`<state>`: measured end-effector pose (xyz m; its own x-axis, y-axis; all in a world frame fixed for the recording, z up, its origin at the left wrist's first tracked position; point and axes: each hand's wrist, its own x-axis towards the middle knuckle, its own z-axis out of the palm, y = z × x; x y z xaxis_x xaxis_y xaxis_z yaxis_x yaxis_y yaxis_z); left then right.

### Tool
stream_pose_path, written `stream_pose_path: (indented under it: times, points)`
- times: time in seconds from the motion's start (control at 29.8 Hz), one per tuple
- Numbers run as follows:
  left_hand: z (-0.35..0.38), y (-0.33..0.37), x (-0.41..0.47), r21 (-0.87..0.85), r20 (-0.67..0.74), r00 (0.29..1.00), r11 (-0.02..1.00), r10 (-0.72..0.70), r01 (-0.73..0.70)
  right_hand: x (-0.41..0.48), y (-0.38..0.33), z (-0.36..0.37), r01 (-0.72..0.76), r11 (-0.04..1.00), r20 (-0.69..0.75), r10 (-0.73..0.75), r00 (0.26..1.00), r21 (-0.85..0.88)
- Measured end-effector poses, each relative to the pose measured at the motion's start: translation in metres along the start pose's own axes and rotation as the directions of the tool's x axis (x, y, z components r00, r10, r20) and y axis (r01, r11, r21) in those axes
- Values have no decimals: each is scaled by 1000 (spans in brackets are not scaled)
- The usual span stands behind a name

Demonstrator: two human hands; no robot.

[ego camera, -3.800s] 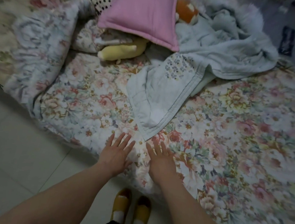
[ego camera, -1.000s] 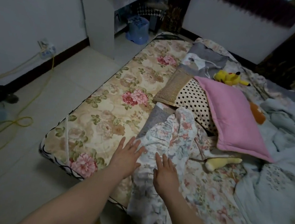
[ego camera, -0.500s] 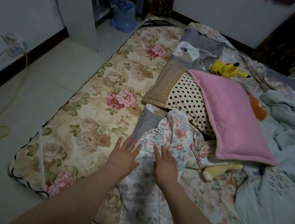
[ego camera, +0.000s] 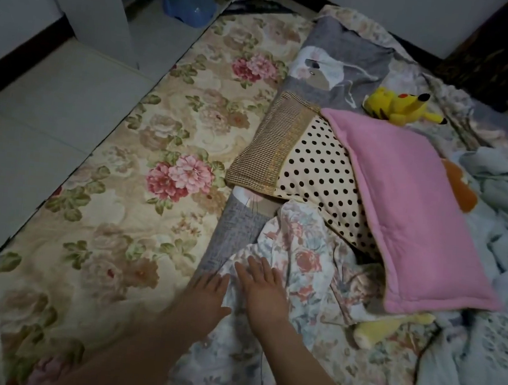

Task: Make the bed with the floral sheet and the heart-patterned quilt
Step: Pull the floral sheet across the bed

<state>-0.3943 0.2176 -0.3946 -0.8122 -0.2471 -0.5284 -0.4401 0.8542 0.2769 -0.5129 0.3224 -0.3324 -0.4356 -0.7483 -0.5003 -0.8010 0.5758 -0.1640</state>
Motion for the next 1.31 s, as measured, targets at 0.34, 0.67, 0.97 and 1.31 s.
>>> stream_pose_path:
  times: [0.34, 0.67, 0.97, 1.31]
  points:
    - [-14, 20, 53, -337, 113, 993, 938, -44, 80, 51, 35, 8, 200, 974, 3, -200, 980, -105]
    - [-29, 40, 61, -151, -55, 995, 984, 86, -94, 26, 66, -28, -28, 997, -306, 5, 952, -70]
    - [-69, 125, 114, 8, -322, 890, 941, 322, -337, -18, 143, -58, -387, 919, -436, 318, 842, -77]
    - [-76, 236, 148, 46, -265, 943, 980, 199, -194, -47, 251, -43, -316, 947, -436, 264, 860, -50]
